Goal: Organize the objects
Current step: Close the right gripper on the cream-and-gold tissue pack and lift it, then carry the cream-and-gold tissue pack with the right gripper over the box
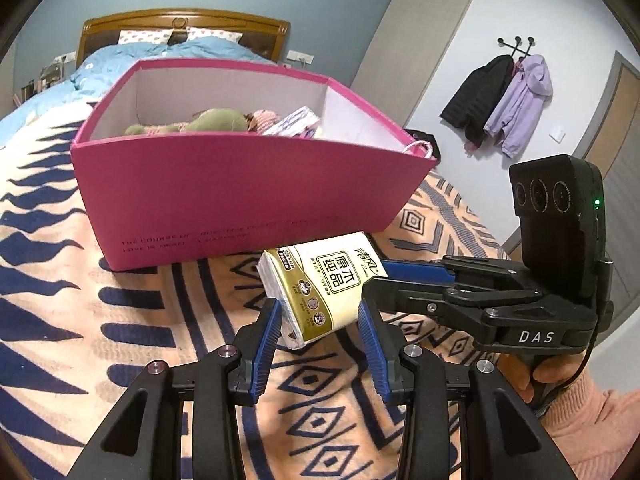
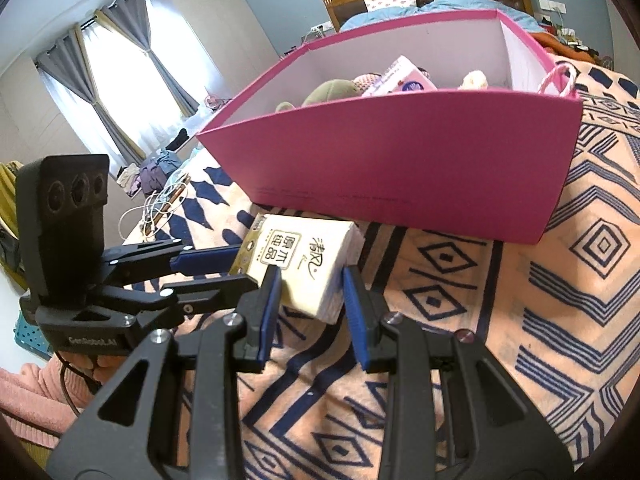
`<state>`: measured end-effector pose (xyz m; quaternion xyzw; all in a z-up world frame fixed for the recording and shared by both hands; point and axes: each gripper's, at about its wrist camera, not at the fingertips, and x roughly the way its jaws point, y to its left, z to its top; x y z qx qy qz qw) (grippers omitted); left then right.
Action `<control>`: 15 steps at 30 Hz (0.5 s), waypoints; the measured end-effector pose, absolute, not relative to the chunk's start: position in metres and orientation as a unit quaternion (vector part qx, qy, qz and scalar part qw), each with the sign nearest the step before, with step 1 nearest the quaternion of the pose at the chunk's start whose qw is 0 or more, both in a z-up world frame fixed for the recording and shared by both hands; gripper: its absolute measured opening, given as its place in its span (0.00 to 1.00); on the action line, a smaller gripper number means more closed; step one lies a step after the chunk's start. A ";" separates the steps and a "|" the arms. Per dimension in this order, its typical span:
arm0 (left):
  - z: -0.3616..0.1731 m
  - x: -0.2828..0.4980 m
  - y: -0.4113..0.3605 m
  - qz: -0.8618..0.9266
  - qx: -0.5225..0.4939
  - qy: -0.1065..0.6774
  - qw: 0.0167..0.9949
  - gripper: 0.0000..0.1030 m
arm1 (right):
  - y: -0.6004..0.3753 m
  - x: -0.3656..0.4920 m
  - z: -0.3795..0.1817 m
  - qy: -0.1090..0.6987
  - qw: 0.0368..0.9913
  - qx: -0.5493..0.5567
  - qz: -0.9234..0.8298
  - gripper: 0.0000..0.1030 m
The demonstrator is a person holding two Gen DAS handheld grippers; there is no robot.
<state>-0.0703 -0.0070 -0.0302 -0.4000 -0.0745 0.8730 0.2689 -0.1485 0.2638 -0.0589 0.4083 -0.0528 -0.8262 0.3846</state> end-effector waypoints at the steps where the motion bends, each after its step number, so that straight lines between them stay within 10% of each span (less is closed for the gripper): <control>1: -0.029 -0.068 -0.007 0.874 -0.397 -0.074 0.269 0.38 | 0.265 -0.146 -0.057 -0.051 0.384 0.406 -0.828 0.34; 15: 0.005 -0.056 -0.001 0.890 -0.358 -0.064 0.275 0.38 | 0.279 -0.127 -0.025 -0.043 0.390 0.365 -0.844 0.35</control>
